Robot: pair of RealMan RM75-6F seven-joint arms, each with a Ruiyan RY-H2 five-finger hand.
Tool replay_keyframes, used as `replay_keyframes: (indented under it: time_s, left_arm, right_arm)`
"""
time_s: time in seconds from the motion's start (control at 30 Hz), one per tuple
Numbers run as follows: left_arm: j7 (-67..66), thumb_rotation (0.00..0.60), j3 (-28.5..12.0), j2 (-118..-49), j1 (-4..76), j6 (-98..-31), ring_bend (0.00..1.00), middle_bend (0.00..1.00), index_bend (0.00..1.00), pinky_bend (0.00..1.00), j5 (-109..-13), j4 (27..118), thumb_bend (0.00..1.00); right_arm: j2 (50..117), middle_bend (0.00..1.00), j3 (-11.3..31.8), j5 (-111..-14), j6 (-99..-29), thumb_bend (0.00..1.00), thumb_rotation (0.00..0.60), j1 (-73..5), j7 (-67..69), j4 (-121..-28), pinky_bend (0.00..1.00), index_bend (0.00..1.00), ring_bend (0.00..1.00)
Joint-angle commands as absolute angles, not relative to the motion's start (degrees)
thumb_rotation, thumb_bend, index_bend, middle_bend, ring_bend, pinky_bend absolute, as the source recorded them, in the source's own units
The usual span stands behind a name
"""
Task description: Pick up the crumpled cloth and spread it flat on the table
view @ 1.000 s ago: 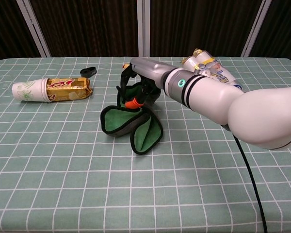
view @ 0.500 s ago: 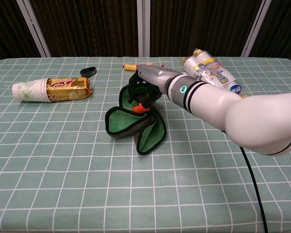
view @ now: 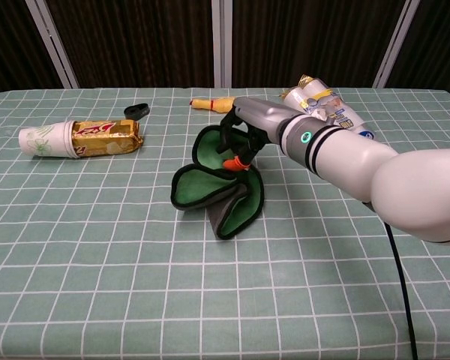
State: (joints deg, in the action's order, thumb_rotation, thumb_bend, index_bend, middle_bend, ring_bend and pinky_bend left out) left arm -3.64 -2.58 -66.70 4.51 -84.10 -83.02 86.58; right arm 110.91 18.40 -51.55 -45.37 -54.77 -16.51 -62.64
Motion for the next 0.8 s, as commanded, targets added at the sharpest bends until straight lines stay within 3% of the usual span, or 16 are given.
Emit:
replay_keyframes:
  time_s: [0.03,0.23,0.5,0.8]
  left_arm:
    - [-3.7,0.6,-2.6,-66.7,4.5,-84.0,0.25,0.34,0.34,0.33,-83.0,86.6,0.16]
    - [-3.7,0.6,-2.7,-66.5,4.8,-83.7,0.25,0.34,0.34,0.33,-83.0,86.9,0.16]
    - [-2.3,0.6,-3.2,-66.5,6.1,-82.8,0.25,0.34,0.34,0.33,-83.9,86.7,0.16]
    - [1.8,0.6,-4.2,-66.7,8.5,-80.8,0.25,0.34,0.34,0.33,-84.5,85.2,0.16]
  right_arm:
    - [110.9,0.26,18.4,-51.6,-45.4,0.21,0.6,-54.8,-16.4,-62.7,0.22,0.65,0.13]
    - [109.4,0.27,18.7,-53.8,-47.3,0.36,0.6,-54.2,-15.5,-65.2,0.22,0.75,0.14]
    - [101.7,0.27,19.5,-58.2,-48.2,0.41,0.6,-52.5,-11.9,-74.1,0.21,0.76,0.14]
    - [91.0,0.27,22.0,-64.6,-43.7,0.45,0.6,-53.2,-3.6,-84.0,0.19,0.76,0.12]
